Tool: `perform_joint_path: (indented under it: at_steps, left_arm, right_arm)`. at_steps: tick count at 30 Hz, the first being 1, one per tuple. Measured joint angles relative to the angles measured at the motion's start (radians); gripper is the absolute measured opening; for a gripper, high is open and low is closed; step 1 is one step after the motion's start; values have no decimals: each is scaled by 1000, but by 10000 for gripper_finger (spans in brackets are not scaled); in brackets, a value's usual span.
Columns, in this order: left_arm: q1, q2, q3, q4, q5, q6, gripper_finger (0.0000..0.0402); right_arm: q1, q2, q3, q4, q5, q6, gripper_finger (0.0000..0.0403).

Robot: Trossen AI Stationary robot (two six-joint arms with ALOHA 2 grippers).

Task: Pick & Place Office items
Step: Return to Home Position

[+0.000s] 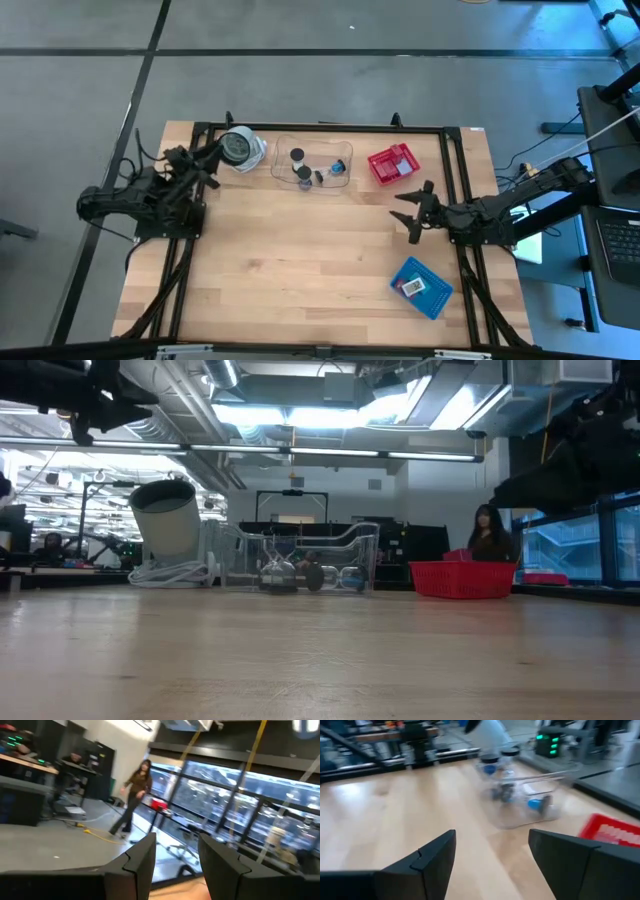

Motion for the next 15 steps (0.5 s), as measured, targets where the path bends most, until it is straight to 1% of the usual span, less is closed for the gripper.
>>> perform_joint_path:
  at_steps: [4, 7, 11, 15]
  left_arm:
    - [79, 0, 0, -6, -1, 0, 143]
    - [136, 0, 0, -5, -3, 0, 143]
    - [210, 0, 0, -5, -2, 0, 143]
    - [281, 0, 0, -5, -1, 0, 143]
  right_arm:
    - [0, -19, 0, -3, -79, 0, 253]
    - [0, -77, 0, -3, -116, 0, 253]
    - [-14, -177, 0, 1, -142, 0, 253]
    - [-55, -265, 0, 1, -143, 0, 253]
